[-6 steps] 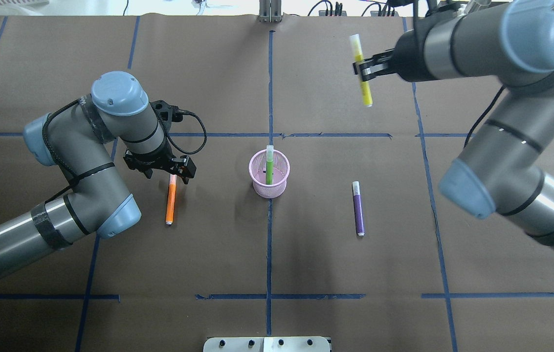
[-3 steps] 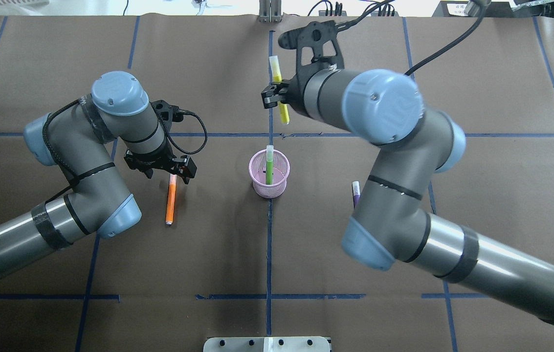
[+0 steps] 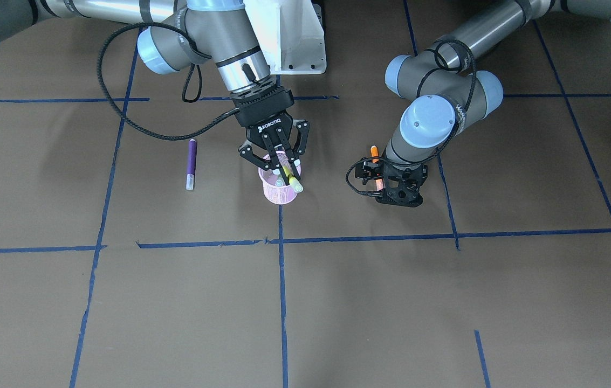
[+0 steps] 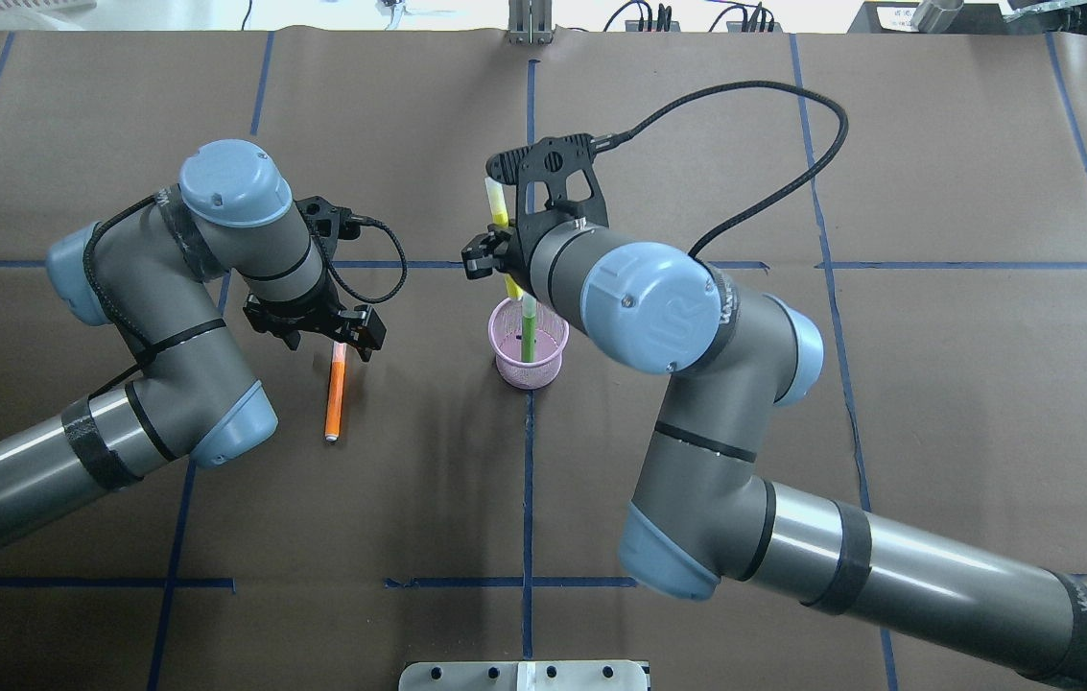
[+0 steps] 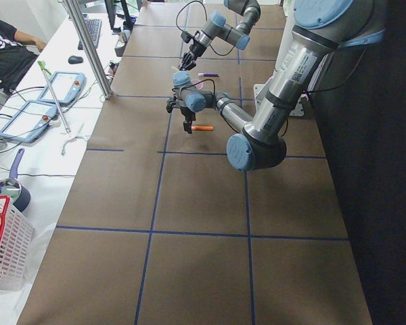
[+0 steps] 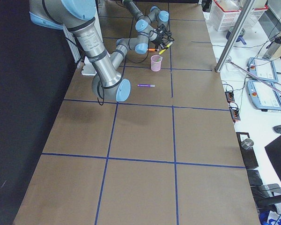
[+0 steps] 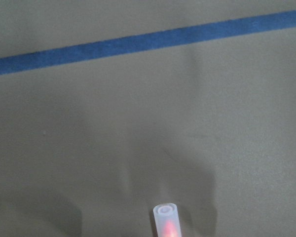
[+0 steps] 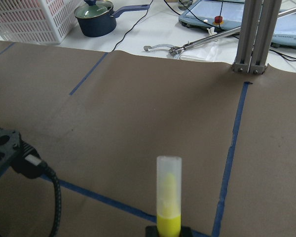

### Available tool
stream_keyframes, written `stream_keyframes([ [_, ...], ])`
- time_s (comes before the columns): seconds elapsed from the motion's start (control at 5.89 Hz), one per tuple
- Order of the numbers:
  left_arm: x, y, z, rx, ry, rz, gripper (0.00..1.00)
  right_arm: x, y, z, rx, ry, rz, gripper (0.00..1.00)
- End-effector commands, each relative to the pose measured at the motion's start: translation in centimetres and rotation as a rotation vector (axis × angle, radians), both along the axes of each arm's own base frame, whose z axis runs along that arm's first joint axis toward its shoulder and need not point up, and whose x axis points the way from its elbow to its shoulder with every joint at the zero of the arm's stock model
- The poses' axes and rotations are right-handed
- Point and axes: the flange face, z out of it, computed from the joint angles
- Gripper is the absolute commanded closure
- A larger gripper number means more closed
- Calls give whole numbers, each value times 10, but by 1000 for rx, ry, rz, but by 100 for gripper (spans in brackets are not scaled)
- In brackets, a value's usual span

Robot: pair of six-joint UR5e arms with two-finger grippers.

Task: Collect pens into pen holder
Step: 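Lower the yellow highlighter into the pink cup and open the right gripper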

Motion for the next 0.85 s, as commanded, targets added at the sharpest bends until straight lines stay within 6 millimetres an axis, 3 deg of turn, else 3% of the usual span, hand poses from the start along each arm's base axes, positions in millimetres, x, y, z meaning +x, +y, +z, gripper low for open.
stream_keyframes([
  [0.0, 0, 0, 1, 1, 0, 1, 0, -19, 21, 19, -18, 18, -16, 99],
  [0.34, 0, 0, 1, 1, 0, 1, 0, -18, 23, 32, -25, 35, -19, 97],
  [0.51, 0, 0, 1, 1, -1, 2, 0, -19, 23, 32, -24, 34, -19, 80],
  [0.68, 1, 1, 1, 1, -1, 4, 0, -19, 23, 33, -25, 36, -19, 28],
])
